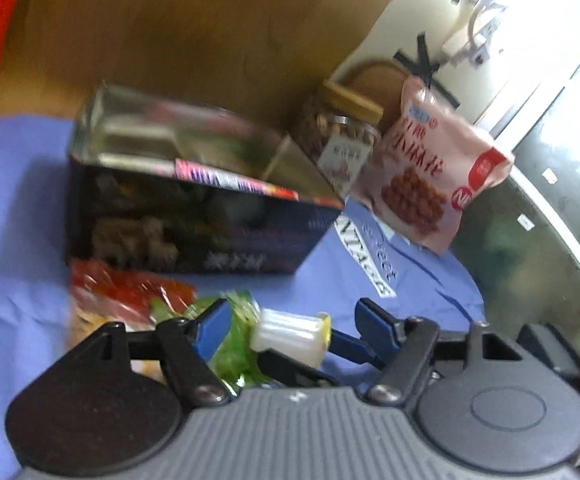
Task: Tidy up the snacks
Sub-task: 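Grasp the yellow cup jelly with the right gripper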
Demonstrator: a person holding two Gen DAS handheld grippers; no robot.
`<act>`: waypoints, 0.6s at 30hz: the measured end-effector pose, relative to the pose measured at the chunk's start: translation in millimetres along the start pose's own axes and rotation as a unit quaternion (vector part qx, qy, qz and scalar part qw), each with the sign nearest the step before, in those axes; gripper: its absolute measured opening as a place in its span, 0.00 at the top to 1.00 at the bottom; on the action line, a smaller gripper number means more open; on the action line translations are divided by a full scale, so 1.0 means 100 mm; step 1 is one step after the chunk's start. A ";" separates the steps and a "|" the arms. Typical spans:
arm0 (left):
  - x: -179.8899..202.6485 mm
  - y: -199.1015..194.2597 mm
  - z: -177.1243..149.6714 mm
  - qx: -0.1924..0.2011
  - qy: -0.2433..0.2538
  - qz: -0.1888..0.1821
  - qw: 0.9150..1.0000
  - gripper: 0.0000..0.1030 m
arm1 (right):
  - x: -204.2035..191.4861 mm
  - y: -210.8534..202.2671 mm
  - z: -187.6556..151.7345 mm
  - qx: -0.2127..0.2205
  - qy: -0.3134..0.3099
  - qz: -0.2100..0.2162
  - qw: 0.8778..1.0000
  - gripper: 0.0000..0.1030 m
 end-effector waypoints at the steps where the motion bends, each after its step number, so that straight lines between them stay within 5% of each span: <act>1: 0.00 0.05 -0.03 -0.004 -0.001 0.003 1.000 0.32 | 0.00 0.01 -0.03 0.003 -0.002 -0.002 1.000 0.48; 8: 0.09 0.29 -0.10 -0.033 -0.011 0.010 0.999 0.50 | 0.03 -0.06 -0.08 0.015 0.011 -0.006 1.000 0.50; 18: 0.31 -0.19 0.49 0.056 0.036 0.005 0.998 0.49 | -0.18 -0.27 0.57 0.115 -0.066 -0.029 0.991 0.50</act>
Point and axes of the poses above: each gripper's, at about its wrist camera, not at the fingertips, and y roughly the way its jaws point, x to its right, z to its top, the point moved 4 cm from there along y, roughly the way its jaws point, and after that the axes turned 6 degrees about -x, right-handed, at the moved point
